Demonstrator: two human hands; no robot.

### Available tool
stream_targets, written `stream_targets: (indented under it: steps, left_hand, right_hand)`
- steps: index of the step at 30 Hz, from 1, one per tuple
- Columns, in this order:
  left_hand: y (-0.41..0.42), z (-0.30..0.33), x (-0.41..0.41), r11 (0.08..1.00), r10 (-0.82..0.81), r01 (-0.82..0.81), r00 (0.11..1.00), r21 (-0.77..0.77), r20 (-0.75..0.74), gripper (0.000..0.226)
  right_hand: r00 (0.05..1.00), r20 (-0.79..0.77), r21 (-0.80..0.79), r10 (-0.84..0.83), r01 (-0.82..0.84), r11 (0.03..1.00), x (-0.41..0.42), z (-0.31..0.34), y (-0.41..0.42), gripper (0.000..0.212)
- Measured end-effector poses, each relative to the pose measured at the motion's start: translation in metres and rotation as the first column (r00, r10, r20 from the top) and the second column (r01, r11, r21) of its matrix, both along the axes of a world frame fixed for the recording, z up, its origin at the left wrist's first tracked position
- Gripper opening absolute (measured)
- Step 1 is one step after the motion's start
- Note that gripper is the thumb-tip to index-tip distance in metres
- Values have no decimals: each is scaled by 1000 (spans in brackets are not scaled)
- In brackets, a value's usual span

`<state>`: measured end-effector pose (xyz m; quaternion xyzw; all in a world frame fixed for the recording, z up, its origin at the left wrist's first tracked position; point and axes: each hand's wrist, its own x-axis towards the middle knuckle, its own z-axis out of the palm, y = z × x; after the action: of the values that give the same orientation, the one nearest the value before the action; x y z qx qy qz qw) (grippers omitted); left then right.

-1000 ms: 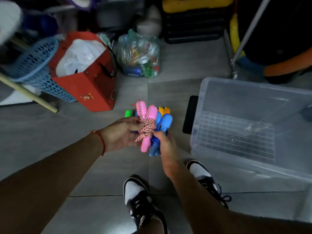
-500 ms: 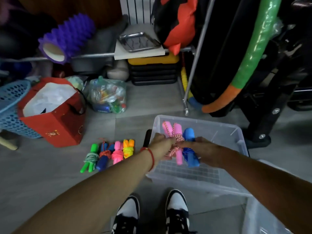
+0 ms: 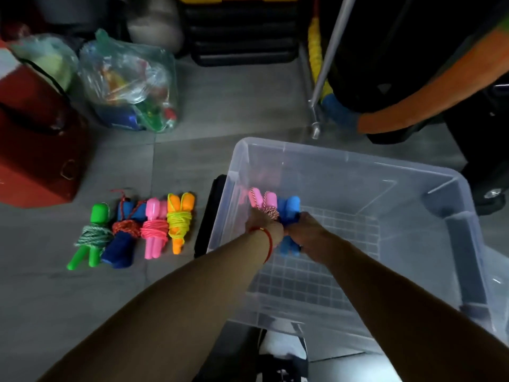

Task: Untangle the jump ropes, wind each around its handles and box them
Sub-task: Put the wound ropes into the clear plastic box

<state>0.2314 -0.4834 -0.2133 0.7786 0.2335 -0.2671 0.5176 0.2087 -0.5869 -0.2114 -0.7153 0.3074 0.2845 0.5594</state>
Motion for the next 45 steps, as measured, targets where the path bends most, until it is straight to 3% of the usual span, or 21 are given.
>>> stream_targets:
  steps: [2,4,5,8,13,17,19,21,25,27,31,34,37,40,42,45]
  left_hand:
    - [-2,-2,1,992,-74,71,997,105,23,68]
    - [1,-11,1,905,-222,220,974,364,-35,59]
    - [2,-16,-3,870,-241,238,969,432,-49,50]
    - [3,-21,-13,840,-296,268,955,472,-16,36]
    - [10,-6,-14,789,-427,398,903,468,-47,43]
    - [25,41,-17,729,-591,555,806,400,-41,42]
    - [38,72,-23,705,-660,619,751,346,3,31]
    - [57,106,-30,779,-614,565,776,272,146,24]
    - [113,160,-55,922,-375,383,852,52,365,26]
    - [154,170,-66,940,-331,335,865,59,376,26]
    - [235,168,-83,985,-165,138,931,104,326,24]
    - [270,151,-76,987,-85,44,959,155,271,18]
    - [291,114,-59,988,-25,-10,973,151,229,28]
    - [303,62,-41,958,-129,55,958,280,255,29]
    - [301,38,-29,931,-212,115,944,347,255,28]
    - [298,7,-10,906,-239,91,916,413,322,46]
  right_hand:
    - [999,8,-42,-49,49,998,3,-16,8,44]
    - [999,13,-131,-40,42,990,3,-27,10,75]
    - [1000,2,-208,15,-14,978,1,-30,10,79]
    - [996,-42,-313,78,-87,946,-3,-28,10,69]
    - [998,-23,-360,60,-64,931,-9,-26,13,55]
    - [998,-29,-255,60,-65,965,-15,-16,1,51]
    - [1000,-2,-157,4,-5,988,-22,11,-3,36]
    - [993,59,-35,-100,102,994,-25,41,-3,19]
    - [926,290,105,-240,218,970,-36,120,23,15]
    - [891,394,167,-224,170,971,-47,163,50,7]
    - [863,489,246,-125,0,969,-56,212,135,13]
    - [897,442,225,7,-118,967,-49,187,218,10]
    - [919,373,38,125,-149,988,-33,123,284,41]
    - [961,257,-179,102,-56,982,-17,55,309,69]
    - [972,236,-289,10,61,955,-10,19,309,72]
    - [937,335,-372,-96,226,901,1,-25,310,74]
